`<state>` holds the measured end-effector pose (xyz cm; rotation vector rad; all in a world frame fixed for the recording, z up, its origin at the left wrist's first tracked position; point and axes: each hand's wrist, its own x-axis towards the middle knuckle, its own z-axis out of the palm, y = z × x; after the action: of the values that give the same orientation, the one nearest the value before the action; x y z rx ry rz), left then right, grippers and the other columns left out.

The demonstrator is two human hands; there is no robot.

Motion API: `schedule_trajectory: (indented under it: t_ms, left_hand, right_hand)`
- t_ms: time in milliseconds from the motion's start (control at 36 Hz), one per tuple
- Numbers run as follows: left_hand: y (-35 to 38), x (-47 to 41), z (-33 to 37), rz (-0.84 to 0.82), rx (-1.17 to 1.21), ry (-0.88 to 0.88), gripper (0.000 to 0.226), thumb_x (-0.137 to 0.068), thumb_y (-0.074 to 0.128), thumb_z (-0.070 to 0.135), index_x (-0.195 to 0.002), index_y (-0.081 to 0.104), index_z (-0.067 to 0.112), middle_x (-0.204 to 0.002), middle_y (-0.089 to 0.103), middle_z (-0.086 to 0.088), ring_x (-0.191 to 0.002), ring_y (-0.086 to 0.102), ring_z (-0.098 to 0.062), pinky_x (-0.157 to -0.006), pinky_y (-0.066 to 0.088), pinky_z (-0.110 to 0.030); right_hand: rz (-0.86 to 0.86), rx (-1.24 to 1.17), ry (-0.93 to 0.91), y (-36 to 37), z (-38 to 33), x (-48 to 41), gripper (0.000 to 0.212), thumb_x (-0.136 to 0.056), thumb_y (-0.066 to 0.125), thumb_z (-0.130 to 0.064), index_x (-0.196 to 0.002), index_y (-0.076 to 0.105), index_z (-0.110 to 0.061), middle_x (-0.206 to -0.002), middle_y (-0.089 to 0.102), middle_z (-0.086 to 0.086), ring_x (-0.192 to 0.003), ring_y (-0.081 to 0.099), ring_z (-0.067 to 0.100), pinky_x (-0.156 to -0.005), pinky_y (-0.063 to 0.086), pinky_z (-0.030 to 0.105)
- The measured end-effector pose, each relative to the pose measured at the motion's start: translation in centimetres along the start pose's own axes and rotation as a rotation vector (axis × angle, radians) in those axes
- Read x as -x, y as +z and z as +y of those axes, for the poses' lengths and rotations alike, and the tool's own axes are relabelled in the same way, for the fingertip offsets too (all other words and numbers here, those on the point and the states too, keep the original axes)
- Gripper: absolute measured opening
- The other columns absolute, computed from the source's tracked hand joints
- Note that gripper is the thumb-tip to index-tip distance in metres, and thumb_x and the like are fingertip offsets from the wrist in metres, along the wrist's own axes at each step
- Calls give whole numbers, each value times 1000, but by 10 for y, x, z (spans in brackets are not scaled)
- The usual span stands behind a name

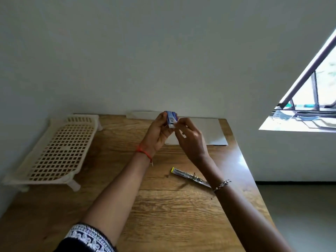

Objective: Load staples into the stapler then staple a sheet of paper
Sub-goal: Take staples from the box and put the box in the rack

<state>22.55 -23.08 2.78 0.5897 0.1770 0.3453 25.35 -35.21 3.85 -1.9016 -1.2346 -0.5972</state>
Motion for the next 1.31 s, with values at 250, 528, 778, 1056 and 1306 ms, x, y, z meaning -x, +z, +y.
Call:
schedule_trajectory:
  t_ms: [250,528,778,1056,1306]
  left_hand:
    - [5,1,-11,22,-6,-34,26,-101,33,17,-101,55,4,-90,67,-13,-72,73,-17,-65,61,-29]
    - [0,-2,-8,39,52,-57,26,-101,32,18,-121,42,6,-102,56,-13,-87,63,-20,-67,61,-30]
    - [-7,-5,-8,9,106,-68,25,-101,32,19,-109,51,5,-104,57,-13,-75,73,-18,-69,61,-35]
    - [-11,-6,-10,12,118,-80,28,-101,31,22,-122,42,7,-103,56,-11,-72,73,-18,-63,61,-32]
    - [-13,-5,-11,18,24,-72,28,-101,30,20,-107,54,6,-85,74,-5,-72,74,-15,-59,60,-27]
  right_hand:
    - [-72,23,-55,-11,16,11,5,-74,64,9,-78,64,6,-92,67,19,-73,67,29,-48,55,38]
    - [-98,8,-117,-5,24,19,8,-76,64,5,-72,61,0,-85,67,15,-72,66,26,-47,54,38]
    - [-61,80,-145,1,22,23,23,-74,67,8,-93,64,-4,-81,66,9,-70,59,18,-45,50,25]
    - [-155,-41,-113,-4,15,22,10,-76,63,1,-85,68,0,-90,66,14,-77,64,21,-54,57,29]
    - [-231,-127,122,-11,13,-3,12,-82,62,-2,-89,69,4,-79,66,17,-60,60,24,-53,54,41]
